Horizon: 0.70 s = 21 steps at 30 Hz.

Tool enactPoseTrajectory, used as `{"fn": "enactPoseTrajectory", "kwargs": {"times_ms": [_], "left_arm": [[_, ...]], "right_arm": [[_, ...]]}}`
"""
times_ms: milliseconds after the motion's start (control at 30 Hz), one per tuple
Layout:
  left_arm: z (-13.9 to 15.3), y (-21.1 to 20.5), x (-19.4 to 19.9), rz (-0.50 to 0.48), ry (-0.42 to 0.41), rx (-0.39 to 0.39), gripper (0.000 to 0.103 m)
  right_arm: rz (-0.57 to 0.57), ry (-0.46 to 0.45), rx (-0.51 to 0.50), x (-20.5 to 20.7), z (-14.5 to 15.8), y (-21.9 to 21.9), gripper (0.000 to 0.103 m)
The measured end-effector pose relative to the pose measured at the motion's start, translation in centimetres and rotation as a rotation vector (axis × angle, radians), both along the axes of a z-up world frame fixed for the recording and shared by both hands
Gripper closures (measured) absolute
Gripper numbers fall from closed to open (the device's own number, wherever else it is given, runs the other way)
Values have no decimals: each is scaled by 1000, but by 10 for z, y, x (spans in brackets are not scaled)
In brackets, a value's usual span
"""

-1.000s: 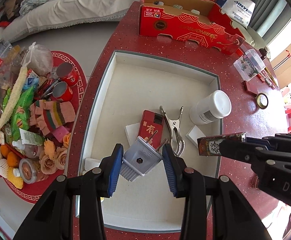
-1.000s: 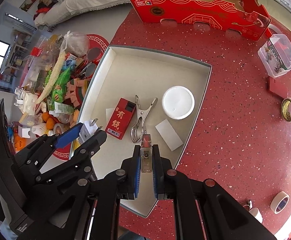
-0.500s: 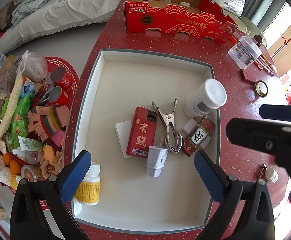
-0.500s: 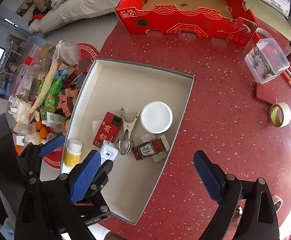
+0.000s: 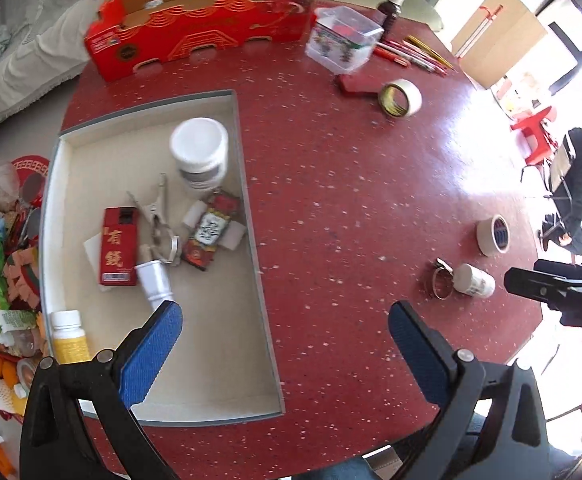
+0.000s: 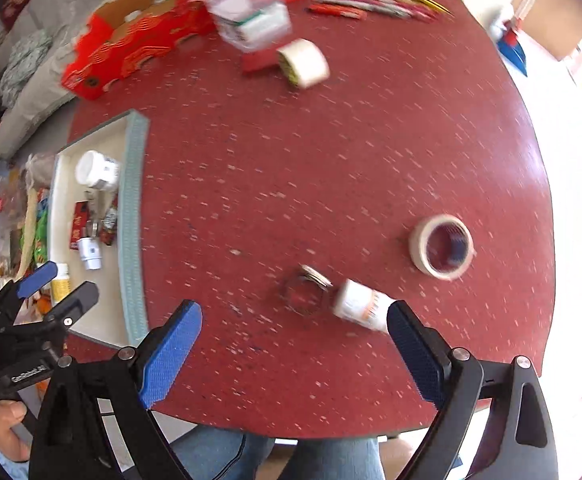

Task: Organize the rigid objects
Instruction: 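Move the left gripper to the metal hose clamp while the right moves to the pill bottle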

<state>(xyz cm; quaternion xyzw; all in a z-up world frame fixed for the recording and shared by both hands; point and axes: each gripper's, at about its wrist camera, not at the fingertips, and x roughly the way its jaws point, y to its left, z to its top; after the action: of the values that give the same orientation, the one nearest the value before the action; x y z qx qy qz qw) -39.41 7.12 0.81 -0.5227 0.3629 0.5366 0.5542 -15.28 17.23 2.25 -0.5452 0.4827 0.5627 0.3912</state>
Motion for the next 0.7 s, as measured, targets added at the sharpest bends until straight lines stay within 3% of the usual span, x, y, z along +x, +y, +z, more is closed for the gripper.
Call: {"fn": "enactPoseTrajectory", "kwargs": {"times_ms": [133, 200, 400, 700], "left_arm": [[-12, 16, 54, -128, 13, -41, 0], [-20, 25, 77, -176, 26, -53, 0], [-49, 51, 135, -344, 104, -97, 0], [-78, 67, 171, -432, 180, -160, 0]], "right_arm": [[-222, -11, -98, 66, -20, -8, 8], [-280, 0, -122, 86, -23, -13, 8], [-303, 15, -126, 115, -20, -24, 8], [-368, 24, -175, 155, -32, -40, 8]]}}
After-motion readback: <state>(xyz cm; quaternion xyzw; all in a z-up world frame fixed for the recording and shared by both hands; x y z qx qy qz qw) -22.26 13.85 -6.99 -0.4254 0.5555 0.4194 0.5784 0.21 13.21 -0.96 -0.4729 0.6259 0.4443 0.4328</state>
